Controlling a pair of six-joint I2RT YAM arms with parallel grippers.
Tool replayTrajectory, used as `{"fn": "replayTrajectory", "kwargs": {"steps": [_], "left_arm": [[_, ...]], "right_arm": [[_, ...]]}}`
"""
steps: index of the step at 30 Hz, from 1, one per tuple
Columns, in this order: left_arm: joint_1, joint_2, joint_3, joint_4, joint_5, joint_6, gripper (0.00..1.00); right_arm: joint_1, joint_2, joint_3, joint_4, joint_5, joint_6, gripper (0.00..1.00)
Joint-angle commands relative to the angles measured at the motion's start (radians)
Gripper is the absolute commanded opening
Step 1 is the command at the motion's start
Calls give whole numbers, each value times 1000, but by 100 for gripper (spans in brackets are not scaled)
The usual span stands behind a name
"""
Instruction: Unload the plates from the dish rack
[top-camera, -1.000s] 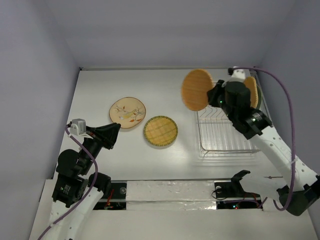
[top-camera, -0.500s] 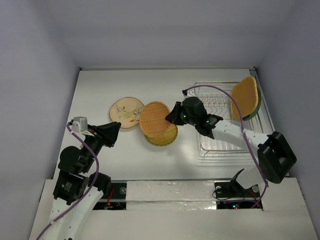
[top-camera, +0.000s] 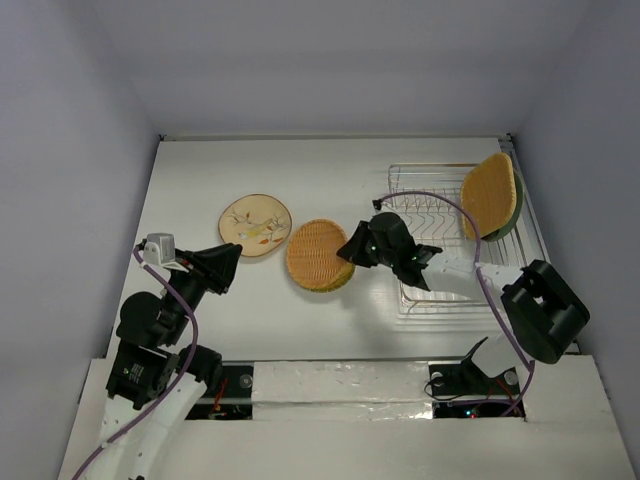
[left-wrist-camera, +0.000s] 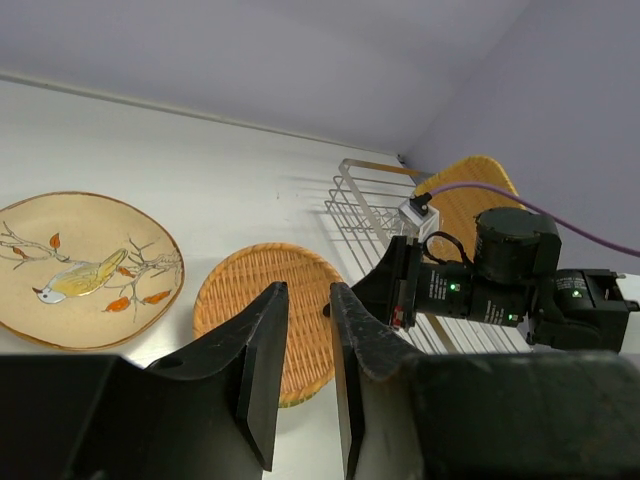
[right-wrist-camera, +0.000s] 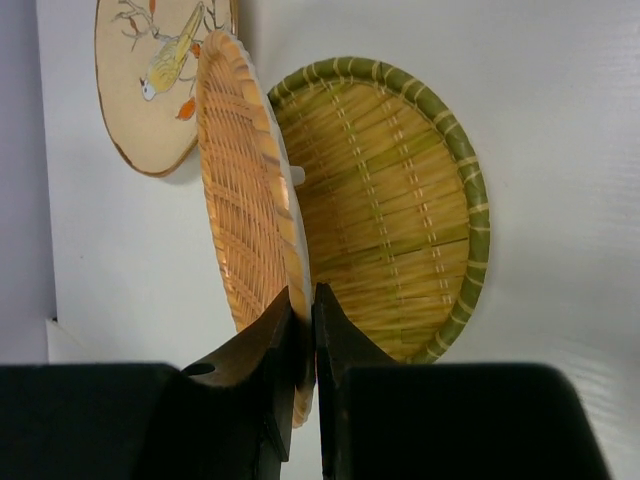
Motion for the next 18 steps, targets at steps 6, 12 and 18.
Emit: {"fn": "replayTrajectory", "kwargs": {"steps": [6, 12, 18], "left_arm": [[6, 7, 4, 39, -4, -6, 21], [6, 1, 0, 40, -2, -7, 21], [6, -9, 0, 41, 2, -6, 21]], "right_arm": [[8, 11, -23, 71, 31, 11, 40], [8, -39, -37, -16, 85, -23, 71], [8, -125, -11, -159, 187, -67, 76]]}}
